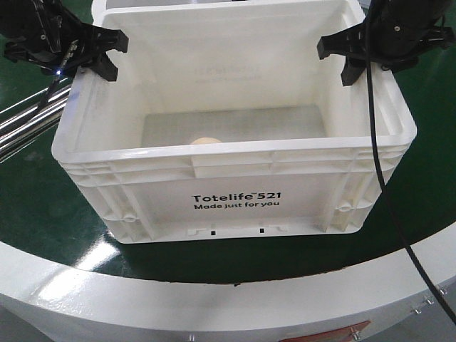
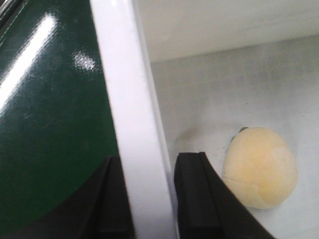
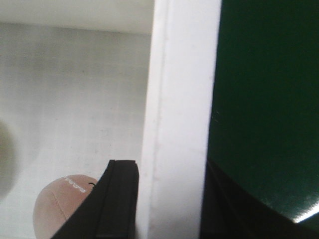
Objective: Place moving items into box and shelve
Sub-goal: 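Lift the white tote off the table with both grippers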
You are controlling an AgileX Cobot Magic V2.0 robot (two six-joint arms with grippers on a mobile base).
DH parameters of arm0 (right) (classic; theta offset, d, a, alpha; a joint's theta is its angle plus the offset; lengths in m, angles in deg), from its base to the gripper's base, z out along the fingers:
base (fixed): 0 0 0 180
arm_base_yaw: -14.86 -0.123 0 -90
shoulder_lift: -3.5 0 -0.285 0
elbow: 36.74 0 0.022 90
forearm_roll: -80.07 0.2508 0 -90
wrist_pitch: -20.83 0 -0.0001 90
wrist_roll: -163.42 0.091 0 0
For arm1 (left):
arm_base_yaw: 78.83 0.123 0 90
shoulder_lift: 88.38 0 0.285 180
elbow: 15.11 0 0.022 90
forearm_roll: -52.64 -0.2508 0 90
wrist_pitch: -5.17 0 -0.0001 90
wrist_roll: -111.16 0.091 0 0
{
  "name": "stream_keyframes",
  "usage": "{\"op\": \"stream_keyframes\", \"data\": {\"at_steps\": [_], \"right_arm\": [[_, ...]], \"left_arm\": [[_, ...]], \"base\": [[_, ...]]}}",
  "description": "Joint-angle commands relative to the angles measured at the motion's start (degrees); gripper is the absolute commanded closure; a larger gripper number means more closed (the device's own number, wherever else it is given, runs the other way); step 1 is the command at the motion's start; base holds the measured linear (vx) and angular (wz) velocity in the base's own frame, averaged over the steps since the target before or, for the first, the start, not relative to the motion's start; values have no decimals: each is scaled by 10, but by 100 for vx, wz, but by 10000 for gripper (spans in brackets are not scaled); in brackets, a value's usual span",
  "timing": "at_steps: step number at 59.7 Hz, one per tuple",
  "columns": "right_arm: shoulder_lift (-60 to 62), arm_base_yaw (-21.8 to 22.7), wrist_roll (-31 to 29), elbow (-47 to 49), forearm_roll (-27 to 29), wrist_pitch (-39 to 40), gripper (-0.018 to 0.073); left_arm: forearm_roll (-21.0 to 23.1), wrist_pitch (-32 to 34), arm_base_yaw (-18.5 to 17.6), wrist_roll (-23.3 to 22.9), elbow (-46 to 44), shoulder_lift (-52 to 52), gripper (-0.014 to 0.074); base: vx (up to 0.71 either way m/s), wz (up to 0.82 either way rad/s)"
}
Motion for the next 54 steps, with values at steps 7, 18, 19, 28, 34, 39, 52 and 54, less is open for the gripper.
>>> {"op": "stream_keyframes", "data": {"at_steps": [7,18,19,28,34,39,52,54], "right_arm": [[55,7,2,24,-38,14,564],[57,7,3,24,-38,1,564],[57,7,3,24,-37,1,564],[57,7,3,24,-32,-6,564],[57,7,3,24,-26,-6,564],[57,7,3,24,-22,-6,564],[63,7,3,24,-23,1,564],[67,7,3,24,-23,7,564]], "left_arm": [[-5,63,3,7,-21,63,600],[-5,68,3,7,-21,79,600],[-5,66,3,7,-21,80,600],[-5,53,3,7,-21,84,600],[-5,51,3,7,-21,89,600],[-5,55,3,7,-21,96,600],[-5,66,3,7,-21,111,600],[-5,66,3,7,-21,111,600]], "base": [[0,0],[0,0],[0,0],[0,0],[0,0],[0,0],[0,0],[0,0]]}}
